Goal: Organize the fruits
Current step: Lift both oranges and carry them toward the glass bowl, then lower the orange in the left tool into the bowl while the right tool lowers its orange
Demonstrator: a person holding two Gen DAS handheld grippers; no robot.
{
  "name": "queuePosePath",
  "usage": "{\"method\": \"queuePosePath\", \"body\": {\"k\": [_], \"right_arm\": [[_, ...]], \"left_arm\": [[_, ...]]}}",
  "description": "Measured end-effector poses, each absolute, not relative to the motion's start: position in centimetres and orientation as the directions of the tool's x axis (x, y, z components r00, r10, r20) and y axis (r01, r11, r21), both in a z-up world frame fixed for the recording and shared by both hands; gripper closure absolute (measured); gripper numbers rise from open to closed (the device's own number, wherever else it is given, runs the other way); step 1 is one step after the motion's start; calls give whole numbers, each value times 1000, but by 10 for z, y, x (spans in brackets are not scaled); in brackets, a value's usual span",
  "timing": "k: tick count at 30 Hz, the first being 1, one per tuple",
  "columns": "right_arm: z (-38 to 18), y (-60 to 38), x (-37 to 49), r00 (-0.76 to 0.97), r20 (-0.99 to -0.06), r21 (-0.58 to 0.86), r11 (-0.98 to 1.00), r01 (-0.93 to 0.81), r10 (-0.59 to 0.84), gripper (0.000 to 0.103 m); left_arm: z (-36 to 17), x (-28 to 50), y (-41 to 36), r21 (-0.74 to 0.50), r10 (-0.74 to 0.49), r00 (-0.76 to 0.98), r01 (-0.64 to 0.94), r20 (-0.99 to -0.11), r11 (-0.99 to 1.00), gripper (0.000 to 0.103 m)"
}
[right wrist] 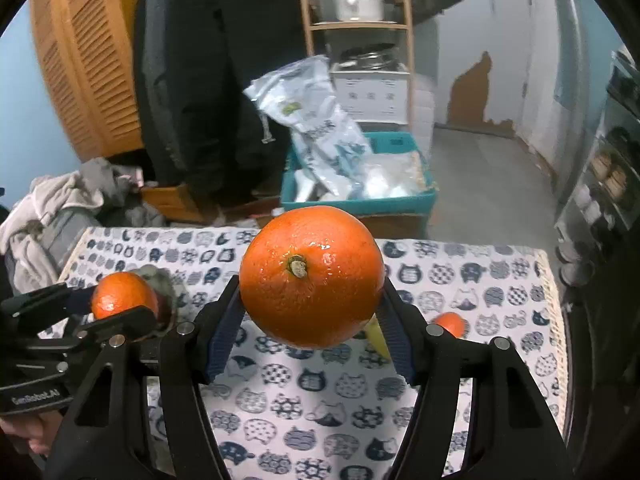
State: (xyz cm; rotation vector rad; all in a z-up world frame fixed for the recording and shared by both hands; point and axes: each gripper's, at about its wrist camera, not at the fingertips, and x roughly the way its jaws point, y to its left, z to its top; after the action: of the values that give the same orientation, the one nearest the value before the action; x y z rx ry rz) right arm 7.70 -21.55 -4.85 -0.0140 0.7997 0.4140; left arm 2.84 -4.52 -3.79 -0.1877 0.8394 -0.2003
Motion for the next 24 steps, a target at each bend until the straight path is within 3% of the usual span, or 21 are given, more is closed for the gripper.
{"method": "queuePosePath", "body": {"k": [24], "right_arm": [[-69,-74,83,472,-738,183,816,-548,482,38]], "left_arm": [[-62,2,91,-285,-118,662,-150,-740,947,54]]}}
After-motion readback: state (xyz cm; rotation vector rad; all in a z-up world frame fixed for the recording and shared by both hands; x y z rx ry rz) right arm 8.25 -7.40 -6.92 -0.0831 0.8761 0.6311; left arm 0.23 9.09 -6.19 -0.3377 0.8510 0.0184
